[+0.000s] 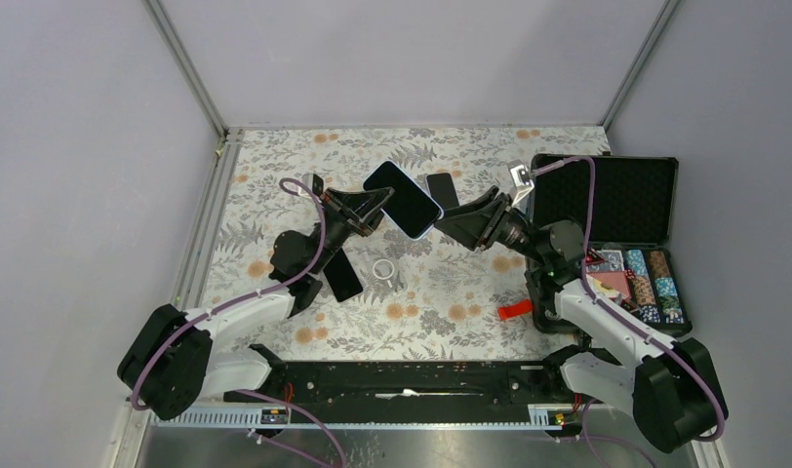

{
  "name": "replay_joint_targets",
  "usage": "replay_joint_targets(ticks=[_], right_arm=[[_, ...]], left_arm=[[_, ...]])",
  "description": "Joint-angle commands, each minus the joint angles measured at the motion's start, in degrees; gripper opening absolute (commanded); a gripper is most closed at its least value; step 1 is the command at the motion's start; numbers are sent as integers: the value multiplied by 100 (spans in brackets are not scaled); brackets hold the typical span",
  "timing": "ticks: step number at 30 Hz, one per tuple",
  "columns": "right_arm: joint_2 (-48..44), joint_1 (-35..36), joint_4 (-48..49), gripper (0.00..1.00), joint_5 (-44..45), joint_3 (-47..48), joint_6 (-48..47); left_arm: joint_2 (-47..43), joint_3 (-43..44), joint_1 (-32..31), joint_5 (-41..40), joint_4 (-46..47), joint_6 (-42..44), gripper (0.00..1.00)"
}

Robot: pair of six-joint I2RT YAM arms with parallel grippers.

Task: Take the phone out of the phone case
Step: Remove the phone case from the phone.

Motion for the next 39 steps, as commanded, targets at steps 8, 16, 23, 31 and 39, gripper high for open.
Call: replay_joint_targets(ticks=[8, 16, 23, 31, 39], right_arm=[[190, 45, -1222, 44, 1269, 185, -176], [368, 164, -2056, 34, 1605, 548, 76], [643, 528, -1746, 33, 1259, 937, 253], [549, 562, -1274, 0, 1148, 739, 555], [175, 553, -1689, 0, 1368, 650, 719]], left_arm=[[-179, 457, -62, 234, 1168, -278, 0], [-73, 687, -228, 349, 1262, -69, 0], [195, 799, -458, 361, 1326, 107, 0], [-275, 568, -466, 44, 539, 944, 10], [-1360, 368, -408, -391, -1641, 2677, 75]])
